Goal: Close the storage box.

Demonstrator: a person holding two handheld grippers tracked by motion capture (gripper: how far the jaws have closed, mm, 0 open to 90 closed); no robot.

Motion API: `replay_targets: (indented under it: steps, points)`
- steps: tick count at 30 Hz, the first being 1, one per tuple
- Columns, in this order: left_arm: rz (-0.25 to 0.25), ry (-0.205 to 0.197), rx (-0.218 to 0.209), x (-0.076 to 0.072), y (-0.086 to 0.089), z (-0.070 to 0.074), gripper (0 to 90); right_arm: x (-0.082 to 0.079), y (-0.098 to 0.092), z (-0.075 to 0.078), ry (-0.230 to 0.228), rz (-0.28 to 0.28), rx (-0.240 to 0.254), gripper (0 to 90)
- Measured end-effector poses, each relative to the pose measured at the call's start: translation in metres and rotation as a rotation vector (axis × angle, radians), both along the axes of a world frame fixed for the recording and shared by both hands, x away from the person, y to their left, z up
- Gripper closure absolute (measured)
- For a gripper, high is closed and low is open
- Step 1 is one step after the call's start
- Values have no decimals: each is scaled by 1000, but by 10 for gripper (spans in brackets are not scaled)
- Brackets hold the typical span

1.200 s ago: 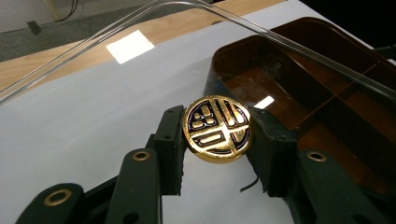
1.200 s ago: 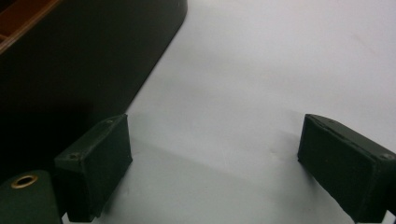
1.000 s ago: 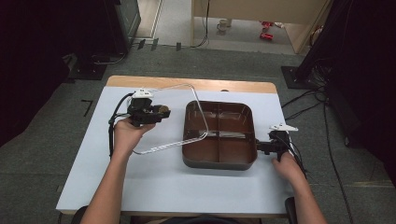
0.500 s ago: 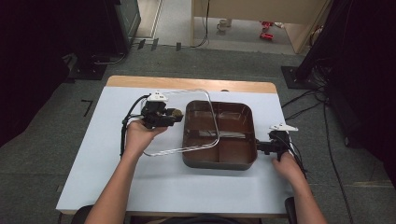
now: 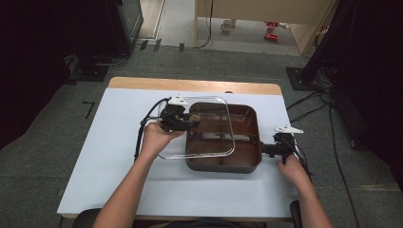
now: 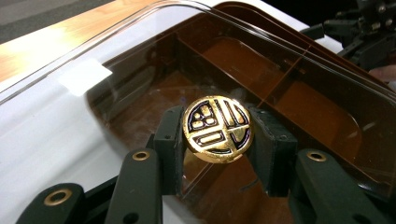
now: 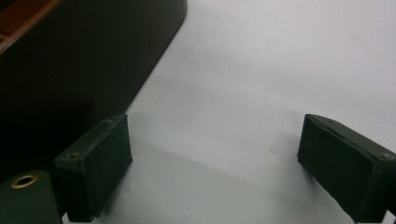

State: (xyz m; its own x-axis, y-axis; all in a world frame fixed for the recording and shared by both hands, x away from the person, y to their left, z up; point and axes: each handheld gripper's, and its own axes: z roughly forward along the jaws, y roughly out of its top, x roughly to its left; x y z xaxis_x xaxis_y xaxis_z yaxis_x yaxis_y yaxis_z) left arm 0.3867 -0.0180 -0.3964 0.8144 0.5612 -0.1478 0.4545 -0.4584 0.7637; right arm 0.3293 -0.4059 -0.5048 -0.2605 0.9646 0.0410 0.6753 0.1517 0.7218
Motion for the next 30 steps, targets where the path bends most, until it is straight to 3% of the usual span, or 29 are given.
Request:
replay_targets:
  steps: [10, 14, 17, 22, 30]
  points:
    - [-67, 11, 58, 1, -42, -8, 596, 0, 0, 0, 0, 0, 0, 93]
    - [-84, 19, 44, 3, -59, -12, 596, 0, 0, 0, 1, -1, 1, 92]
    - [-104, 9, 65, 3, -73, -16, 596, 0, 0, 0, 0, -1, 0, 93]
    - [-125, -6, 91, 1, -86, -22, 596, 0, 0, 0, 0, -1, 1, 92]
    - [-139, 15, 76, 0, -96, -28, 594, 0, 0, 0, 2, -3, 2, 93]
